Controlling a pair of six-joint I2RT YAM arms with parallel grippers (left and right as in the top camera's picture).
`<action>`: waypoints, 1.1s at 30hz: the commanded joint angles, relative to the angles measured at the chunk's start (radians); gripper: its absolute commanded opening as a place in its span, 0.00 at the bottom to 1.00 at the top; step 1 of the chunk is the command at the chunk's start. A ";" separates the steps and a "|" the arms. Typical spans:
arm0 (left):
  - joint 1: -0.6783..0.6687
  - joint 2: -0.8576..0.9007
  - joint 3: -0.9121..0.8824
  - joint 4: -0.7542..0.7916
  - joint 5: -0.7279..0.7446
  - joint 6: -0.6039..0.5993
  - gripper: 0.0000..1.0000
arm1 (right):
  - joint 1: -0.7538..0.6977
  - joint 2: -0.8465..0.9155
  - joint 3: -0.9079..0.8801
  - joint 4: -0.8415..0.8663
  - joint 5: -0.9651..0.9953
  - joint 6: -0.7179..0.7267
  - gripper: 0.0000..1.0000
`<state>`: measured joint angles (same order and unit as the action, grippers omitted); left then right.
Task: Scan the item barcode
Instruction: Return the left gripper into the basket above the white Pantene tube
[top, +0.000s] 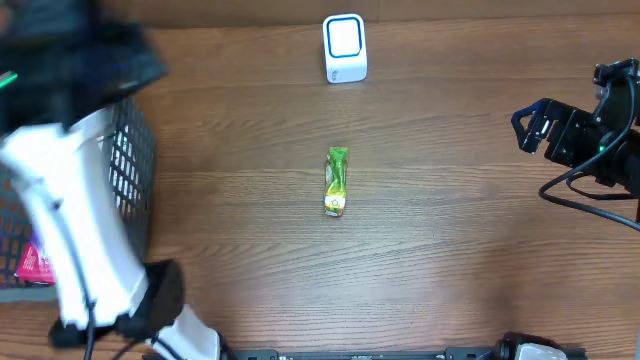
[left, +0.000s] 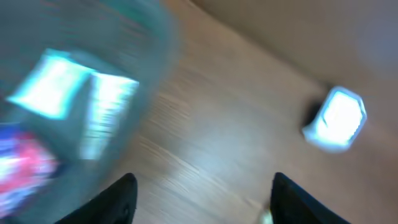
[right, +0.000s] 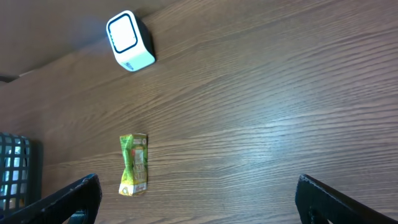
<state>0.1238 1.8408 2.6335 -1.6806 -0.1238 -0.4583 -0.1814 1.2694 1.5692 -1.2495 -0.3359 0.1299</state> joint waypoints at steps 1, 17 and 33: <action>0.169 -0.045 -0.022 -0.009 -0.006 0.091 0.78 | 0.006 0.001 0.021 0.002 0.002 -0.004 1.00; 0.548 0.001 -0.696 0.301 0.114 0.175 0.97 | 0.006 0.001 0.021 -0.010 0.002 -0.004 1.00; 0.483 0.003 -1.221 0.826 0.154 0.270 0.93 | 0.006 0.001 0.021 -0.019 0.002 -0.004 1.00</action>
<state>0.6384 1.8488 1.4506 -0.8951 0.0059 -0.2386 -0.1814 1.2694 1.5692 -1.2732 -0.3359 0.1307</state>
